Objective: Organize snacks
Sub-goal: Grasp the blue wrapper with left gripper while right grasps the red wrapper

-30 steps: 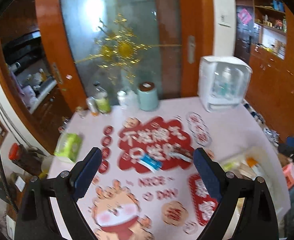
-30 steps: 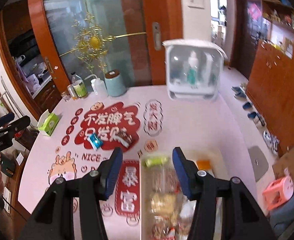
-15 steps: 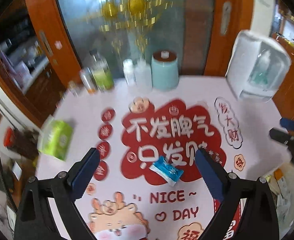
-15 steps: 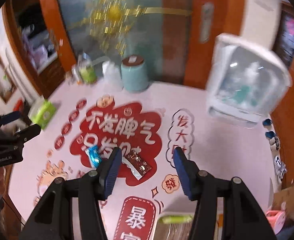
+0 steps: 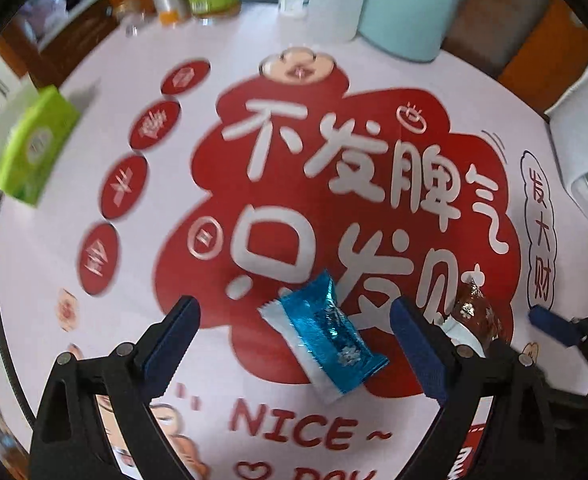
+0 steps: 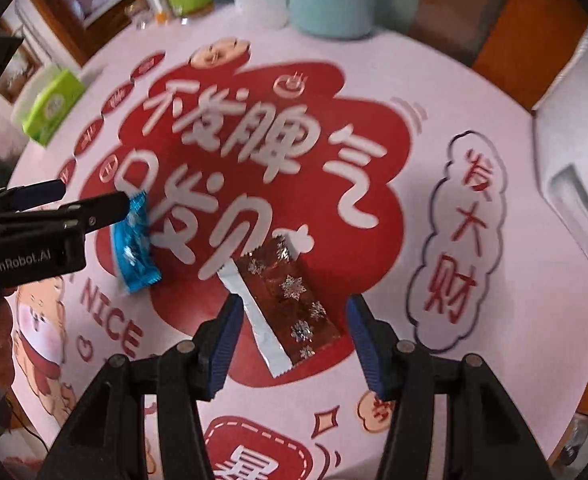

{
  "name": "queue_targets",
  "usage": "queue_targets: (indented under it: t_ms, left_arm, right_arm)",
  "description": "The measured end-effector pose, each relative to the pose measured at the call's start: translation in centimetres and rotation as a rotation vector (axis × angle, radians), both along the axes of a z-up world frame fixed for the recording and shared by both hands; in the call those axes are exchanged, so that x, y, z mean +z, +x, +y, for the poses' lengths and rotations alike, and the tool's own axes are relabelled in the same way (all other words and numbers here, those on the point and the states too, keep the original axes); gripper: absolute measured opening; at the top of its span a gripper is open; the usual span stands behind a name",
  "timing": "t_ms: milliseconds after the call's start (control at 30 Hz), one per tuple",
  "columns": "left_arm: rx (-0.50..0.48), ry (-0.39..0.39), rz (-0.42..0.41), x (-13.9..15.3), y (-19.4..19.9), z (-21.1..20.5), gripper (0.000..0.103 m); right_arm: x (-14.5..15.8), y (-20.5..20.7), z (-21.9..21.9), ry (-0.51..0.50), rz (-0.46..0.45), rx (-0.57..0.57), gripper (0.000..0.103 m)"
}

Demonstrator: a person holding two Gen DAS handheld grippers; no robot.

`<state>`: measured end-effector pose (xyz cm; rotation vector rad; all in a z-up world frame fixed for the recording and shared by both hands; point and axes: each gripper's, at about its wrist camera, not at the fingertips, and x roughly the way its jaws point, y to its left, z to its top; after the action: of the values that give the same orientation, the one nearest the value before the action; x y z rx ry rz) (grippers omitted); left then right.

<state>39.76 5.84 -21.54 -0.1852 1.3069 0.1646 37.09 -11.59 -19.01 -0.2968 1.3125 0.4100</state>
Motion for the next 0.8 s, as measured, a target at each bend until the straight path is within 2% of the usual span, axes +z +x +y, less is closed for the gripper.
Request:
queue_targets:
  t_ms: [133, 333, 433, 500, 533, 567, 600, 667, 800]
  left_arm:
    - [0.017, -0.015, 0.024, -1.3, 0.1, -0.5, 0.095]
    - [0.057, -0.031, 0.056, -2.8, 0.0, -0.5, 0.095]
    - [0.074, -0.048, 0.075, -3.4, -0.2, -0.3, 0.09]
    - [0.076, -0.053, 0.089, -3.9, -0.4, 0.0, 0.071]
    - [0.072, -0.042, 0.083, -3.9, -0.6, 0.3, 0.068]
    - [0.063, -0.031, 0.081, -3.8, -0.8, 0.2, 0.059]
    - [0.052, -0.015, 0.08, -3.7, -1.0, 0.0, 0.046]
    - [0.036, -0.011, 0.081, -3.6, -1.5, -0.1, 0.032]
    - [0.028, -0.049, 0.087, -2.9, -2.5, 0.0, 0.029]
  right_arm:
    - [-1.6, 0.3, 0.6, -0.014, 0.03, 0.042, 0.054]
    - [-2.6, 0.9, 1.5, 0.001, 0.059, 0.043, 0.055]
    - [-3.0, 0.8, 1.9, -0.007, 0.055, 0.044, 0.055]
    - [-3.3, 0.6, 2.6, -0.042, 0.034, 0.06, 0.052]
    - [-3.3, 0.2, 3.0, -0.061, 0.018, 0.075, 0.048]
    - [-3.3, 0.0, 3.2, -0.059, 0.02, 0.077, 0.041]
    - [-3.4, -0.3, 3.3, -0.066, 0.024, 0.071, 0.039]
    - [-3.4, -0.7, 3.6, -0.074, 0.026, 0.058, 0.037]
    - [-2.8, -2.3, 3.7, -0.052, 0.019, 0.034, 0.036]
